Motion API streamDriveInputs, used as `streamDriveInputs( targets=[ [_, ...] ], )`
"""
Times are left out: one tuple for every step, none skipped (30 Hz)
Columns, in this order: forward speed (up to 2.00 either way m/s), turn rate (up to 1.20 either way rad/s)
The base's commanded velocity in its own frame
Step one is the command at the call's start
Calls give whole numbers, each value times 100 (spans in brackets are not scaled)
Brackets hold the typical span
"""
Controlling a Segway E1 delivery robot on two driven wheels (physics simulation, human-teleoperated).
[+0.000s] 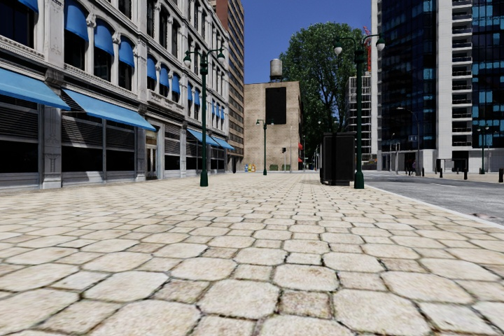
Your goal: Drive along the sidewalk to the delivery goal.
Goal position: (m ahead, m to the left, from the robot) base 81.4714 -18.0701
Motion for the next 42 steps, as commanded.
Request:
streamDriveInputs(
  targets=[
    [0, 0],
    [0, 0],
    [0, 0],
    [0, 0],
    [0, 0],
    [0, 0],
    [0, 0],
    [0, 0],
    [0, 0],
    [0, 0],
    [0, 0],
    [0, 0],
    [0, 0],
    [0, 0],
    [0, 0],
    [4, 0],
    [4, 0],
    [16, 0],
    [102, 0],
    [200, 0],
    [200, 0],
    [200, 0],
    [200, 0],
    [200, 0],
    [200, 0],
    [200, 0],
    [200, 0],
    [200, 0],
    [200, 0],
    [200, 0],
    [200, 0],
    [200, 0],
    [200, 0],
    [200, 0],
    [200, 0],
    [200, 0],
    [200, 0],
    [200, 0],
    [200, 0],
    [200, 0],
    [200, 0],
    [200, 0]
  ],
)
